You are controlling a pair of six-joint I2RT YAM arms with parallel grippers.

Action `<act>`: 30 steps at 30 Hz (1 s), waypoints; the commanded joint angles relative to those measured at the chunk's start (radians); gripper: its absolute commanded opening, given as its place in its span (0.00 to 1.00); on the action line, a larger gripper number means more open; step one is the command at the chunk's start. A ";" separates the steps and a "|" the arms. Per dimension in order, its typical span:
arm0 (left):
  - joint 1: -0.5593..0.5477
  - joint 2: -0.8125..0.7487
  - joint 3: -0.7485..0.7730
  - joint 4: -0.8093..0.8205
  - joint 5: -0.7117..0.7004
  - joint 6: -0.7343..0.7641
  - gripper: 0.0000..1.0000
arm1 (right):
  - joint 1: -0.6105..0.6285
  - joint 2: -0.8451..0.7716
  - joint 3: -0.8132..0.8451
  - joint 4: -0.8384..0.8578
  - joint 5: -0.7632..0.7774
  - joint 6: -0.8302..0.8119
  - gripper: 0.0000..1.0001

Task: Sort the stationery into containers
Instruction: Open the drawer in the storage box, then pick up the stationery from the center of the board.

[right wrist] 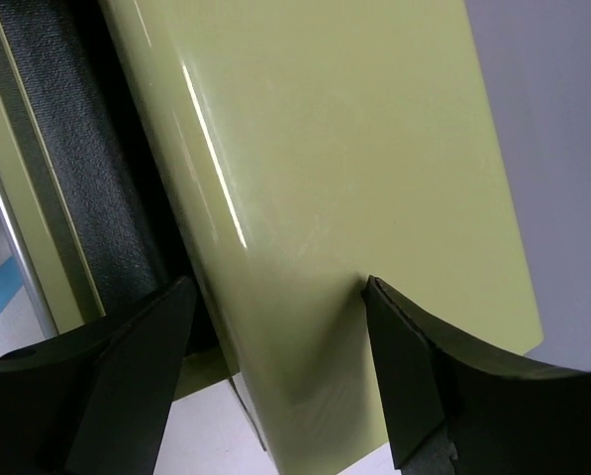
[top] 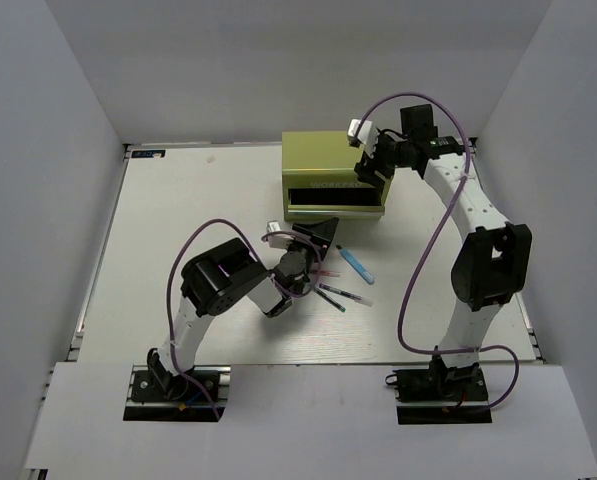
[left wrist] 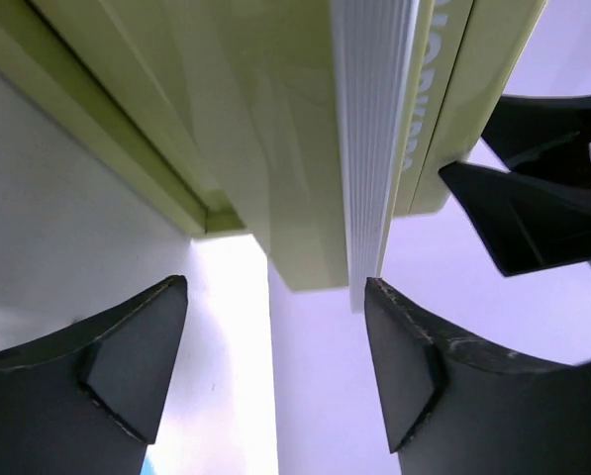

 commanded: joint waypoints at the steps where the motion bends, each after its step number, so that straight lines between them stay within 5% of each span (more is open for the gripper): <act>1: 0.001 -0.094 -0.040 0.227 0.042 0.014 0.83 | -0.007 -0.040 -0.055 -0.084 0.033 0.018 0.75; 10: -0.017 -0.346 -0.327 0.132 0.227 -0.029 0.91 | -0.012 -0.239 -0.170 -0.083 0.047 -0.009 0.76; 15: -0.008 -0.611 -0.484 -0.025 0.241 -0.003 0.93 | -0.018 -0.374 -0.309 -0.080 0.011 -0.014 0.74; 18: 0.006 -0.719 -0.516 -0.162 0.254 0.066 1.00 | -0.025 -0.486 -0.424 -0.159 -0.126 -0.124 0.61; 19: 0.006 -0.790 -0.516 -0.268 0.243 0.084 1.00 | -0.016 -0.520 -0.479 -0.182 -0.169 -0.147 0.45; 22: 0.016 -0.895 -0.475 -0.500 0.217 0.093 1.00 | -0.007 -0.591 -0.638 -0.209 -0.213 -0.172 0.19; 23: 0.016 -0.955 -0.429 -0.689 0.217 0.093 1.00 | -0.002 -0.598 -0.667 -0.215 -0.209 -0.175 0.03; 25: 0.041 -0.998 -0.377 -0.865 0.217 0.125 1.00 | 0.014 -0.626 -0.789 -0.172 -0.183 -0.129 0.08; 26: 0.041 -1.028 -0.329 -0.985 0.217 0.186 1.00 | 0.030 -0.629 -0.816 -0.102 -0.142 -0.082 0.24; 30: 0.078 -1.050 -0.200 -1.255 0.228 0.320 1.00 | 0.068 -0.638 -0.946 0.089 -0.045 0.119 0.46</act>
